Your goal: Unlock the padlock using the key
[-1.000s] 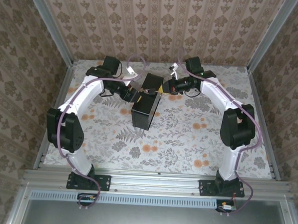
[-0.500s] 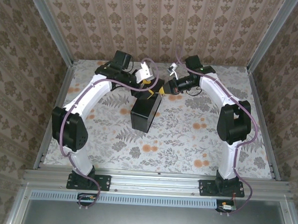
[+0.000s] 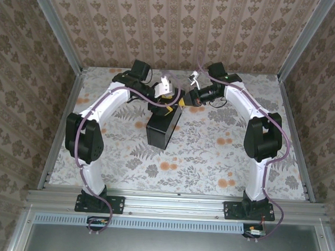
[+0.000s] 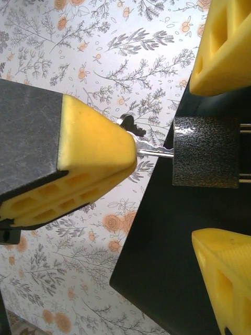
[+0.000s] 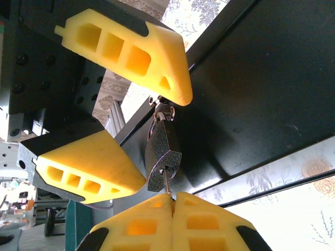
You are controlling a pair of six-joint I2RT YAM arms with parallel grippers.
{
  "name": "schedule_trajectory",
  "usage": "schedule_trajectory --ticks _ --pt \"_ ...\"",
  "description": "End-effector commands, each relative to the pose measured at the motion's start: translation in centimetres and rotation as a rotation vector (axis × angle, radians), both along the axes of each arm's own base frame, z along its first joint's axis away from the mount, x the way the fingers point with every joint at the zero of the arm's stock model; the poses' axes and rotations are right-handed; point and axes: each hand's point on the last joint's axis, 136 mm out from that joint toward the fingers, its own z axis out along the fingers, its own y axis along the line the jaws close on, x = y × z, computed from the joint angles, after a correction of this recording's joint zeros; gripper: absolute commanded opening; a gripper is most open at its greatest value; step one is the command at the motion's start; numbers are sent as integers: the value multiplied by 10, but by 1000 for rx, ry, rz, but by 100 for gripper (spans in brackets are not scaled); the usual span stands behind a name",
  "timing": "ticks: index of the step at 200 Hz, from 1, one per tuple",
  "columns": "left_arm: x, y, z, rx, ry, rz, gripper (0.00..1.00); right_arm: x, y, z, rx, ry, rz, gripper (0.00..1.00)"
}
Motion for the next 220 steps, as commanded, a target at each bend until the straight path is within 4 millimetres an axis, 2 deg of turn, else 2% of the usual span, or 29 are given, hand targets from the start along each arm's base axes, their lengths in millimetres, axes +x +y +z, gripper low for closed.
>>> schedule_trajectory --ticks 1,17,20,27,71,84,93,107,143,167,171,185,220 --pt "-8 -3 -7 -4 16 -56 64 -11 10 25 63 -42 57 0" --pt "-9 -3 -12 6 27 -63 56 -13 10 26 68 -36 60 0" --pt "-17 -11 -13 9 27 -90 55 -13 10 26 70 -36 61 0" --pt "-21 -12 -15 16 29 -102 53 -13 11 27 72 -35 61 0" --pt "-26 -11 -29 45 50 -114 33 -16 12 32 79 -13 56 0" --pt "-26 -12 -29 40 52 -110 30 -15 12 30 69 -5 50 0" --pt "-26 -12 -28 38 48 -107 31 -15 11 27 59 1 45 0" --pt "-23 -10 -26 39 39 -86 43 -15 10 24 41 2 38 0" --pt "-19 -1 -13 23 8 -50 58 -15 8 21 22 -3 36 0" --pt "-22 2 -10 21 0 -44 59 -16 8 19 19 0 37 0" --pt "-15 12 -10 21 4 -18 59 -15 8 19 19 -2 37 0" --pt "-17 14 -10 24 13 -24 59 -15 8 18 19 0 37 0" --pt "-24 11 -15 36 41 -51 50 -13 9 17 22 0 33 0"
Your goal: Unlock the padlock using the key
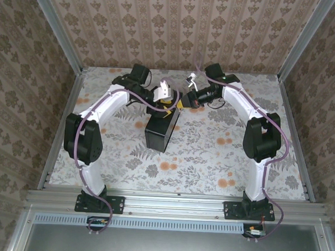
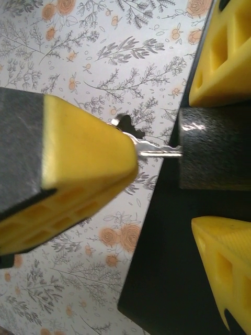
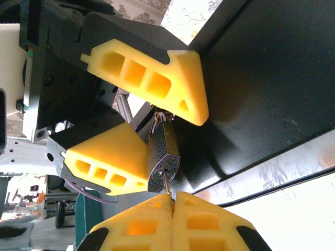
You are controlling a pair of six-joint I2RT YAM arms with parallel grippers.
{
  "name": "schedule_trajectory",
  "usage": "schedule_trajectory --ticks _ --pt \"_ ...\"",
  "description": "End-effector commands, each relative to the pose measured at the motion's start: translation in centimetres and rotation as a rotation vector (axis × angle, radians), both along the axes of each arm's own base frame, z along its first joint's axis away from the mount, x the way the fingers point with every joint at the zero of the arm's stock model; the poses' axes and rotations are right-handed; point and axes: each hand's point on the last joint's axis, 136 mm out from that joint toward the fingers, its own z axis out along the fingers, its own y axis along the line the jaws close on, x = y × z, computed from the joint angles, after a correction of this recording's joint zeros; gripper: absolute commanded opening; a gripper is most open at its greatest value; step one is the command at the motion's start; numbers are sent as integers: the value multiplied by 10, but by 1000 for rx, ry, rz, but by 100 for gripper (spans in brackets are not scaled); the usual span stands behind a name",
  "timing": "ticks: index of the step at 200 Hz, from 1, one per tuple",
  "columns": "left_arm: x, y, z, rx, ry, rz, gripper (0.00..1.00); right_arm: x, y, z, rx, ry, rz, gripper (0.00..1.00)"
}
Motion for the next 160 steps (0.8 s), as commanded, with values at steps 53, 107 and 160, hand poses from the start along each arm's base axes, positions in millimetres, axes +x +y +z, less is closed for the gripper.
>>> schedule_trajectory --ticks 53,107,160 --pt "-23 -6 -6 33 29 -69 29 -5 6 27 63 -25 20 0" --pt "-34 -18 9 -71 11 -107 17 -17 28 44 156 37 50 0" --pt "-34 -23 22 -152 15 -99 17 -27 59 40 172 96 72 0"
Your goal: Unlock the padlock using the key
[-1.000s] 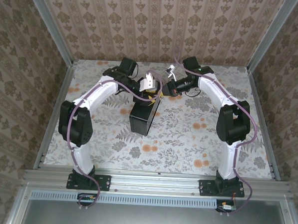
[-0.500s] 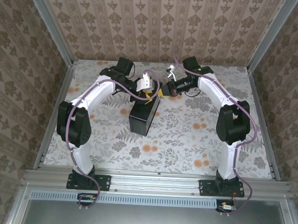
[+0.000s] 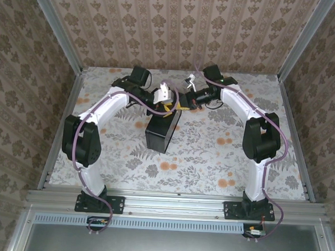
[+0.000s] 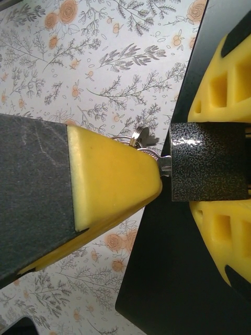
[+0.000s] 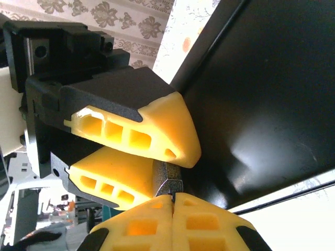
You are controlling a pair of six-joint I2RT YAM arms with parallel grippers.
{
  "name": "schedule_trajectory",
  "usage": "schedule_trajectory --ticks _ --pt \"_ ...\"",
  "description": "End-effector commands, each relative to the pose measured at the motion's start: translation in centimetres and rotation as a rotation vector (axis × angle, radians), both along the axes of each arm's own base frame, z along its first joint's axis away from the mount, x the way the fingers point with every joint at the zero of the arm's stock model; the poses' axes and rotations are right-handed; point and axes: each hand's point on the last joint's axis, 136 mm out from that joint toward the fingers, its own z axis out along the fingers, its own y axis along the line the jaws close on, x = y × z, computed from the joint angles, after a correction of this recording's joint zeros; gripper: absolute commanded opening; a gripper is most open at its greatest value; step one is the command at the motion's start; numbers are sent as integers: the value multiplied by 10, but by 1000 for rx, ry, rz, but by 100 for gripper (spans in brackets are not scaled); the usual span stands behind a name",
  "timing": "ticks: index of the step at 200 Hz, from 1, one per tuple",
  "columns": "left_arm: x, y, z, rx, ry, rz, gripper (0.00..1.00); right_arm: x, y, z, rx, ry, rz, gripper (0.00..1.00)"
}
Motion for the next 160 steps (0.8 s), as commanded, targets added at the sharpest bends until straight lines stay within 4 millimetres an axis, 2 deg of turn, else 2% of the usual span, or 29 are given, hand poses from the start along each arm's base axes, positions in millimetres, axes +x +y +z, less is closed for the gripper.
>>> schedule_trajectory --ticks 1,20,40,54,84,105,125,149,160 --pt "-23 -20 21 -124 23 -76 17 -24 46 42 140 -55 112 0" --pt "-22 -21 22 -142 41 -69 16 -28 57 45 147 -48 114 2" --pt "-22 -18 18 -121 41 -56 15 -30 49 45 104 -79 93 11" --pt "-21 -14 11 -93 42 -40 15 -30 32 38 53 -74 64 19" --pt "-15 -7 -3 -37 63 -5 13 -11 -19 22 -67 -116 -68 35" --pt "-13 -6 -4 -27 78 10 12 1 -47 20 -116 -168 -128 39" --pt "-15 -6 2 -41 81 11 12 1 -59 21 -163 -300 -112 40" --pt "-19 -7 10 -67 92 0 12 -12 -59 25 -143 -558 -36 39" --pt "-21 -7 13 -71 99 -8 12 -13 -56 33 -113 -708 -30 40"
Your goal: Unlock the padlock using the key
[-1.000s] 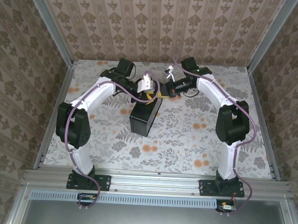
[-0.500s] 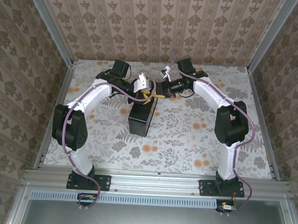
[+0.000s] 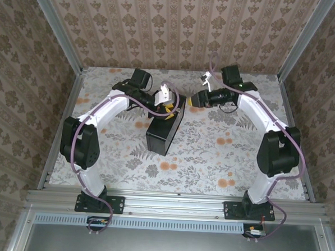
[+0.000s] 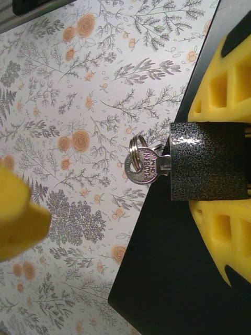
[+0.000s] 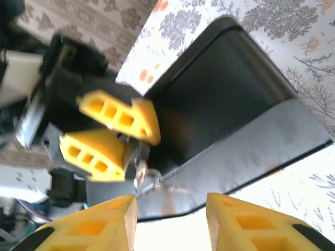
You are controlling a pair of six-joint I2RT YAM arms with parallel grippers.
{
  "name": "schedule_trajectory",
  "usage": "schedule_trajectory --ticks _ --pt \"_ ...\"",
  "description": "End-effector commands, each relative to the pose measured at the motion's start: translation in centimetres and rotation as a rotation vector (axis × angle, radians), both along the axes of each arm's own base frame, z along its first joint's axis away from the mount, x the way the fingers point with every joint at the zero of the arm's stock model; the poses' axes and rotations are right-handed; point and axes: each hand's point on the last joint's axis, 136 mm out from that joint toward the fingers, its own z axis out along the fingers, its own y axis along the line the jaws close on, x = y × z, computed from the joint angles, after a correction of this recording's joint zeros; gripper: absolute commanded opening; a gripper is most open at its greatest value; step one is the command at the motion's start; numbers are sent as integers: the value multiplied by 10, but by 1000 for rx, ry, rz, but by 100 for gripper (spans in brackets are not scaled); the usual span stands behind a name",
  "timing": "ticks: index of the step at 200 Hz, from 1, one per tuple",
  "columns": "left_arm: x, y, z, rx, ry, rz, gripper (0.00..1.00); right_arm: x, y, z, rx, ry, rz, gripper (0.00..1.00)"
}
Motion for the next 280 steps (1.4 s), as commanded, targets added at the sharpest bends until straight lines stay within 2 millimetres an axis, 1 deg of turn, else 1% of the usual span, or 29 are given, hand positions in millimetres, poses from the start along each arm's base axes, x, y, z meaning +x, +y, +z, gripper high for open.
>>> schedule_trajectory --ticks 1,21,36,56,70,98,128,130,133,156,214,246,262,280 --pt "-10 -2 12 -39 45 -24 12 -10 7 17 -17 -353 95 40" --pt "-11 -1 12 -36 65 -26 12 -18 18 30 -51 -592 122 40" --pt "-12 -1 13 -33 71 -26 12 -23 28 36 -104 -748 137 39" --pt "-13 0 14 -32 78 -24 12 -24 36 41 -175 -883 140 38" --pt "-14 0 16 -32 81 -23 12 -27 42 37 -235 -944 163 35" --pt "-17 0 21 -45 82 -28 12 -26 49 25 -326 -1015 169 30" --pt "-24 -3 31 -86 109 -57 12 -22 46 14 -377 -1066 145 26" --pt "-19 3 32 -90 111 -40 12 -22 46 12 -382 -1066 145 26" --pt "-17 6 33 -98 115 -36 13 -21 45 11 -387 -1070 143 26" --pt "-16 9 41 -131 138 -42 12 -21 40 5 -415 -1093 136 26" --pt "-17 9 40 -120 148 -49 12 -16 46 12 -449 -1185 112 27" --pt "-16 9 39 -116 150 -46 12 -23 49 22 -444 -1215 115 30" --pt "-17 9 39 -116 155 -51 12 -28 53 22 -440 -1212 136 31" --pt "-19 9 40 -119 159 -58 12 -28 57 18 -459 -1218 153 30"
